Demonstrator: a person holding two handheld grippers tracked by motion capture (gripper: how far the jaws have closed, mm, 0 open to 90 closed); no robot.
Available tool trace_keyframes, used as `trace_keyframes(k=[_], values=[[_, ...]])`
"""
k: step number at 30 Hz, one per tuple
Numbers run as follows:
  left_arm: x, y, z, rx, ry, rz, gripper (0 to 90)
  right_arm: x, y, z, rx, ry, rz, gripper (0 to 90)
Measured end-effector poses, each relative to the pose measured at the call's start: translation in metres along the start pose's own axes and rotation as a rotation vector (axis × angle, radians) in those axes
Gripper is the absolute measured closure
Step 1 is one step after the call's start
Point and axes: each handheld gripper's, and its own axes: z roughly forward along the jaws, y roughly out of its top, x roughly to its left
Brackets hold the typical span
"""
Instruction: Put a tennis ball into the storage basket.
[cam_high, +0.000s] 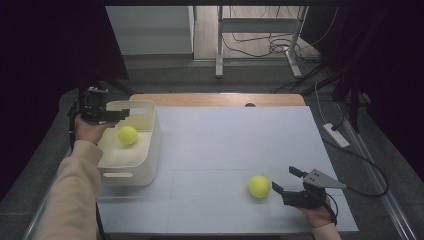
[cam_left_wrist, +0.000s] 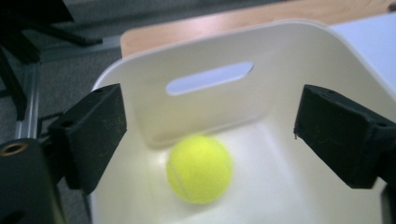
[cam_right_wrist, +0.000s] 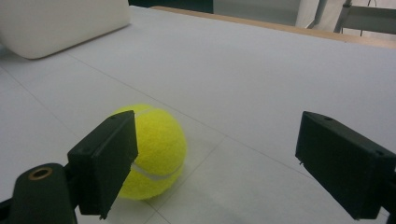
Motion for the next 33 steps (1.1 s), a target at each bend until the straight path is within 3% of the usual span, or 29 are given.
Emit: trace_keyframes(k=[4, 13, 23, 33], values=[[-0.001, 0.001, -0.010, -0.059, -0.059, -0.017, 8.3, 0.000, 0.000, 0.000, -0.001, 0.000, -0.001, 12.7], [-0.008, -0.001, -0.025, -0.115, -0.146, -0.005, 8.1, 0.000, 0.001, 0.000, -0.004, -0.001, 0.001, 12.7], [-0.035, -0.007, -0.038, -0.172, -0.251, 0.083, 8.2, -0.003, 0.002, 0.001, -0.010, -0.003, 0.015, 12.6], [-0.060, -0.011, -0.042, -0.205, -0.335, 0.128, 8.2, -0.007, 0.002, -0.001, -0.007, -0.015, 0.021, 12.6]])
